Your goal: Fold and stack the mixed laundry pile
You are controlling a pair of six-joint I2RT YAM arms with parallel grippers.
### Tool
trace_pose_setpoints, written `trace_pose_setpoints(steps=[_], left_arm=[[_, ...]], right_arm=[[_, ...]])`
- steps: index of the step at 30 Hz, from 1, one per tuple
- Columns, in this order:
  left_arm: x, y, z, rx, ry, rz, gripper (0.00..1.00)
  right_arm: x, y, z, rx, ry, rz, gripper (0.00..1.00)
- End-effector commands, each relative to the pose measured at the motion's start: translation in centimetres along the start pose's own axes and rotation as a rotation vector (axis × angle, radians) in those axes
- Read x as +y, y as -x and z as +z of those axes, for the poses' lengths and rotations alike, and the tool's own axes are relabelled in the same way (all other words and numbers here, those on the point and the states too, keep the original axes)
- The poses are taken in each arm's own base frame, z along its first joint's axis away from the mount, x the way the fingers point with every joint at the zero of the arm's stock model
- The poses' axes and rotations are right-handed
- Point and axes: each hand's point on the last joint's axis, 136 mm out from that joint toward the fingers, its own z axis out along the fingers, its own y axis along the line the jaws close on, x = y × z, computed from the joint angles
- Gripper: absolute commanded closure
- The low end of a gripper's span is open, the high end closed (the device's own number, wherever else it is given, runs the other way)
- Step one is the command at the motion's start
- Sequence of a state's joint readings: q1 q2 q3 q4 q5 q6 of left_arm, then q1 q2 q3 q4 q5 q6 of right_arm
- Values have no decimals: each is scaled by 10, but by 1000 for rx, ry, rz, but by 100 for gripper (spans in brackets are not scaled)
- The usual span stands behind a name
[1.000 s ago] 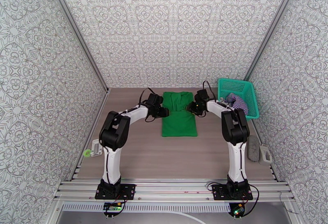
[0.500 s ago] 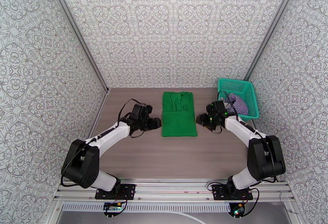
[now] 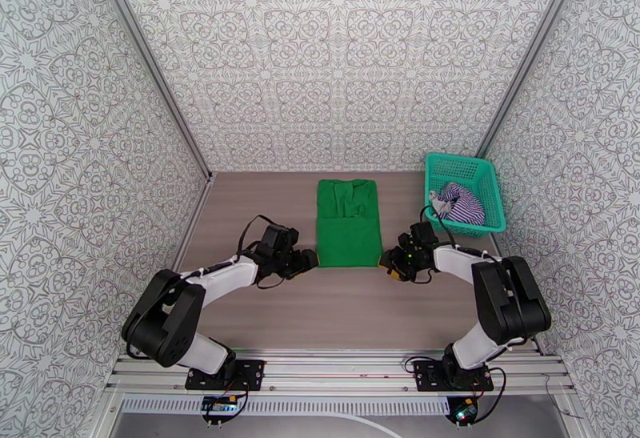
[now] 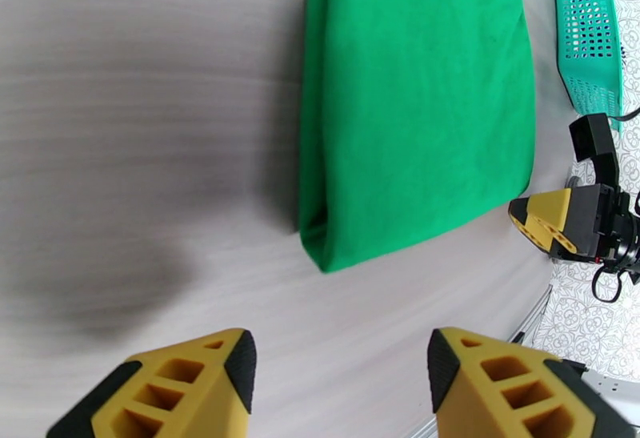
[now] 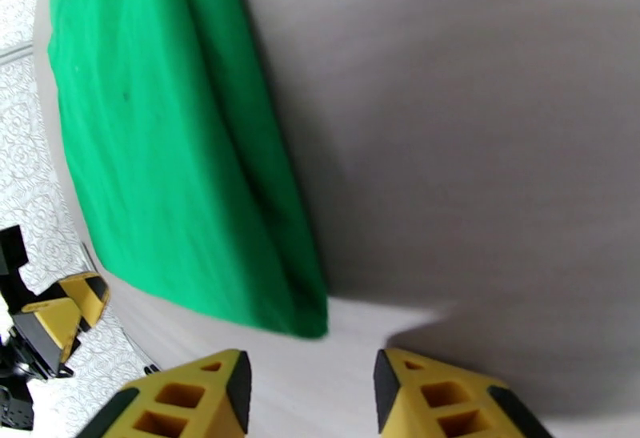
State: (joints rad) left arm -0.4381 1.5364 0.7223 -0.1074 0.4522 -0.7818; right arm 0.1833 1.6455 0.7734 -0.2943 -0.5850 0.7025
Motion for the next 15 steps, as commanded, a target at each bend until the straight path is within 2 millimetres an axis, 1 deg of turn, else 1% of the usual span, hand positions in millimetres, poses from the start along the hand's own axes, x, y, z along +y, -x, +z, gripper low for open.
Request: trace_pose_setpoints(steps=[1,4,8,15], left_arm=[[-7,2,4,-3,-33,-3,38],[-7,3,4,-3,-27,-2,38],[-5,3,4,-7,-16,-10,38],[-6,-1,13,-12,-17,-34,42]], right_arm=[[9,9,6,-19,55,20,54],[5,16,10,-43,44,49,55],[2,20,12,-71,50,82,59],[1,21,12,-85,51,89,68]])
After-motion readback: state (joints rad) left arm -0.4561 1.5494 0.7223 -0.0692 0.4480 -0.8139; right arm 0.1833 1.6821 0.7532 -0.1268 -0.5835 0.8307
